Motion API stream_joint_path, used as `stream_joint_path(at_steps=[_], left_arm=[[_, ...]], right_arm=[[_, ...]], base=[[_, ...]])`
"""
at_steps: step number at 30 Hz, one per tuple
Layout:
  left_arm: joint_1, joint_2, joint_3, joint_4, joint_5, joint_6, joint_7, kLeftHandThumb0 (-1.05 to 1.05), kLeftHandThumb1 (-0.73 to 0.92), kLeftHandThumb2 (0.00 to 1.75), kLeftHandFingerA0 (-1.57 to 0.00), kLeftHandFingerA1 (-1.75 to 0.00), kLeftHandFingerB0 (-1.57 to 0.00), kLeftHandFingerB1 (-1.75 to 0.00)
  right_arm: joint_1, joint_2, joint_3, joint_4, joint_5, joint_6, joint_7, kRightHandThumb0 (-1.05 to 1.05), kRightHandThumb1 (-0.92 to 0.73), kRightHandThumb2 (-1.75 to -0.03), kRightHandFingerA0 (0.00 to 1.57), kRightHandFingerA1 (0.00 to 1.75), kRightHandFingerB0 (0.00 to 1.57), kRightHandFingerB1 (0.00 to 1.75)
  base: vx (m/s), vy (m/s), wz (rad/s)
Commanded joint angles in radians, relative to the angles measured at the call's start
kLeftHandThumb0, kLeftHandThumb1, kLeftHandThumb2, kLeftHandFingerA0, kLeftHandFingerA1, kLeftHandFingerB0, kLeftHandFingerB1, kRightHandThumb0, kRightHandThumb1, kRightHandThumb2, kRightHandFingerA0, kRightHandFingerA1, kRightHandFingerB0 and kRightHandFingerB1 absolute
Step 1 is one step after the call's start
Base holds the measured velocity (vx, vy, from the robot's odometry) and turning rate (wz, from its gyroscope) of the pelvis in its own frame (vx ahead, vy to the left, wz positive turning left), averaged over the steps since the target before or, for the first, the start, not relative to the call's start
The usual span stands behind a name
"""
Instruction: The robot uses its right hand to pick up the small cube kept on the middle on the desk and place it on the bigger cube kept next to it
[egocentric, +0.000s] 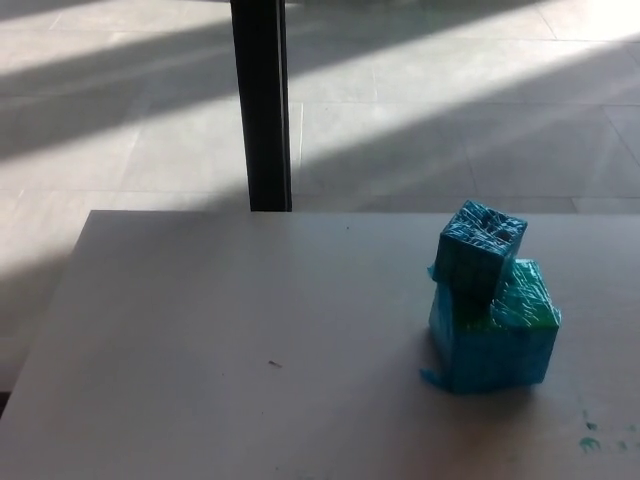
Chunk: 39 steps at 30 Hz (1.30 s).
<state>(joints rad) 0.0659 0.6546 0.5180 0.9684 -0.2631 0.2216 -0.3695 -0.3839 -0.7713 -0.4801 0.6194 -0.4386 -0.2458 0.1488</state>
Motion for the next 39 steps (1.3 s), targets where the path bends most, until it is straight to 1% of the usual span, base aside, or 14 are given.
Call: stream_joint_path(at_steps=[1,6,7,11,12,15,16,21,22,32,33,34,35,39], left_arm=[[-0.001,0.002,0.006,0.034,-0.009,-0.021,0.000,-0.92,0.77,1.20,-0.26,-0.56,-0.32,-0.52],[0.008,0.003,0.004,0.019,-0.010,-0.015,-0.011,-0.91,0.92,0.70,-0.36,-0.51,-0.36,-0.40],[0.003,-0.001,0.005,0.017,-0.012,-0.014,-0.006,-0.90,0.75,1.19,-0.37,-0.61,-0.25,-0.48],[0.007,0.000,0.004,0.008,-0.006,-0.017,0.006,-0.92,0.92,0.71,-0.37,-0.50,-0.37,-0.40],[0.007,0.002,0.000,0.009,-0.003,-0.019,0.002,-0.93,0.78,1.21,-0.30,-0.58,-0.27,-0.49],[0.002,0.006,-0.007,0.020,0.004,-0.025,0.000,-0.92,0.79,1.22,-0.29,-0.57,-0.29,-0.50],[0.003,0.007,-0.013,0.025,0.010,-0.040,-0.004,-0.92,0.79,1.22,-0.30,-0.57,-0.26,-0.49],[0.002,0.011,-0.010,0.036,0.007,-0.036,-0.011,-0.95,0.92,0.76,-0.32,-0.48,-0.30,-0.38],[-0.001,0.012,-0.010,0.044,0.009,-0.041,-0.004,-0.90,0.78,1.21,-0.31,-0.57,-0.23,-0.47],[0.009,-0.002,-0.008,0.039,0.005,-0.049,-0.005,-0.90,0.78,1.21,-0.32,-0.58,-0.23,-0.47],[0.015,-0.005,-0.008,0.021,0.004,-0.042,0.003,-0.89,0.79,1.21,-0.31,-0.57,-0.24,-0.48],[0.011,-0.007,0.004,0.020,-0.009,-0.019,0.010,-0.90,0.78,1.20,-0.31,-0.57,-0.25,-0.48],[0.021,-0.006,-0.001,0.014,-0.004,-0.025,0.004,-0.94,0.91,0.78,-0.27,-0.48,-0.35,-0.40],[0.027,-0.010,0.004,0.004,-0.010,-0.023,0.003,-0.90,0.77,1.20,-0.33,-0.59,-0.24,-0.48]], right_arm=[[0.163,0.184,-0.197,0.104,0.193,0.112,-0.292,-0.73,-0.58,-0.92,0.01,0.65,0.04,0.54],[0.188,0.277,-0.267,0.224,0.279,0.086,-0.288,-0.56,-0.74,-0.74,0.00,0.63,0.10,0.43],[0.195,0.292,-0.270,0.237,0.276,0.098,-0.302,-0.30,-0.65,-1.12,0.12,0.63,0.00,0.50],[0.194,0.320,-0.284,0.271,0.299,0.112,-0.298,-0.31,-0.64,-1.12,0.10,0.61,0.00,0.50],[0.196,0.330,-0.297,0.258,0.320,0.126,-0.283,-0.31,-0.64,-1.12,0.10,0.61,0.00,0.50],[0.181,0.375,-0.371,0.234,0.424,0.209,-0.236,-0.50,-0.83,-0.65,0.00,0.55,0.13,0.27],[0.153,0.390,-0.404,0.280,0.465,0.221,-0.242,-0.28,-0.68,-1.13,0.09,0.59,0.00,0.49],[0.120,0.438,-0.450,0.349,0.541,0.222,-0.180,-0.41,-0.62,-0.98,0.00,0.61,0.00,0.45],[0.118,0.469,-0.455,0.372,0.562,0.239,-0.143,-0.47,-0.86,-0.77,0.00,0.50,0.07,0.30],[0.162,0.525,-0.388,0.241,0.534,0.342,-0.177,-0.38,-0.68,-1.05,0.00,0.59,0.03,0.47],[0.161,0.528,-0.393,0.236,0.545,0.347,-0.184,-0.43,-0.90,-0.66,0.00,0.71,0.11,0.33],[0.158,0.531,-0.403,0.238,0.565,0.347,-0.192,-0.36,-0.67,-1.06,0.00,0.59,0.02,0.48],[0.167,0.530,-0.393,0.234,0.563,0.345,-0.183,-0.43,-0.90,-0.67,0.00,0.65,0.10,0.31],[0.183,0.533,-0.384,0.209,0.590,0.357,-0.197,-0.38,-0.67,-1.03,0.00,0.60,0.02,0.47]], base=[[0.00,0.000,0.00],[0.00,0.000,0.00],[0.00,0.000,0.00],[0.00,0.000,0.00],[0.00,0.000,0.00],[0.00,0.000,0.00],[0.00,0.000,0.00],[0.00,0.000,0.00],[0.00,0.000,0.00],[0.00,0.000,0.00],[0.00,0.000,0.00],[0.00,0.000,0.00],[0.00,0.000,0.00],[0.00,0.000,0.00]])
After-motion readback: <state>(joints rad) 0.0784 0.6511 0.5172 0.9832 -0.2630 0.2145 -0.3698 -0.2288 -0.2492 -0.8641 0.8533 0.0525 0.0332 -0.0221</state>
